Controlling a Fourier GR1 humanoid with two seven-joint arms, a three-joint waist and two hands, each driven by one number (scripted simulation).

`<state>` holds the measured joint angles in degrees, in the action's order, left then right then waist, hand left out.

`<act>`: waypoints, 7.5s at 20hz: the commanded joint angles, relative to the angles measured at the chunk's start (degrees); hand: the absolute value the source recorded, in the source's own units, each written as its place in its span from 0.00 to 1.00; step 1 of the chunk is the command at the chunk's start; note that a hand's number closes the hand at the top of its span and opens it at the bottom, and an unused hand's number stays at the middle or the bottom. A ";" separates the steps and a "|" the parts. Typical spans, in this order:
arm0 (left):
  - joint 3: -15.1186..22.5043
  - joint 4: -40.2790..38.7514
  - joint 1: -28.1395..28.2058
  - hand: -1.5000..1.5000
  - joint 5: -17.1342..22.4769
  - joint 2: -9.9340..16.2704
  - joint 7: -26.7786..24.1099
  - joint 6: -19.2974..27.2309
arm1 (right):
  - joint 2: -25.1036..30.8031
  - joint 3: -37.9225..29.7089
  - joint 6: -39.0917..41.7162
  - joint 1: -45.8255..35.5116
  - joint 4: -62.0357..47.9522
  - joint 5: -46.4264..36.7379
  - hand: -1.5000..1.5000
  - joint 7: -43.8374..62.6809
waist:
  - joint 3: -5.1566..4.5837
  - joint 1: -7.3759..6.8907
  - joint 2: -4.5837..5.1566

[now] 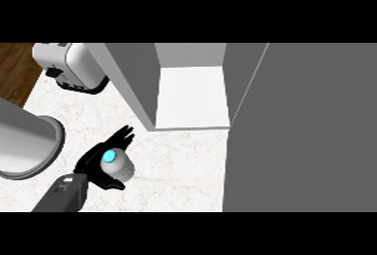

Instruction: Pick up the bottled water, place it into the cabinet and close the cabinet

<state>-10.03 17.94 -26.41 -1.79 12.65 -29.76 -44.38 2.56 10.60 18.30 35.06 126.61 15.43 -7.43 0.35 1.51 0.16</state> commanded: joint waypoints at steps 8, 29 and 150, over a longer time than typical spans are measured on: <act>4.37 2.34 1.79 1.00 -0.48 -4.36 -4.75 -11.33 | -0.30 -0.22 0.22 -0.89 -3.31 -1.38 0.00 -2.03 | -0.51 0.04 0.18; -11.09 7.95 6.92 1.00 16.66 -2.84 -7.74 10.32 | 0.44 -0.94 0.41 1.99 -3.12 -0.75 0.00 -3.40 | -0.37 -1.13 -0.18; 22.86 46.85 -7.18 0.00 20.41 -3.64 10.46 66.93 | -0.52 6.01 -3.46 -6.06 -6.97 -2.35 0.00 -1.33 | -0.42 0.40 0.21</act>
<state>19.38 69.69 -21.52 14.75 9.75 -19.07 27.22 2.62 16.44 15.82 29.15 119.34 12.85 -9.61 -0.11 2.11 -0.06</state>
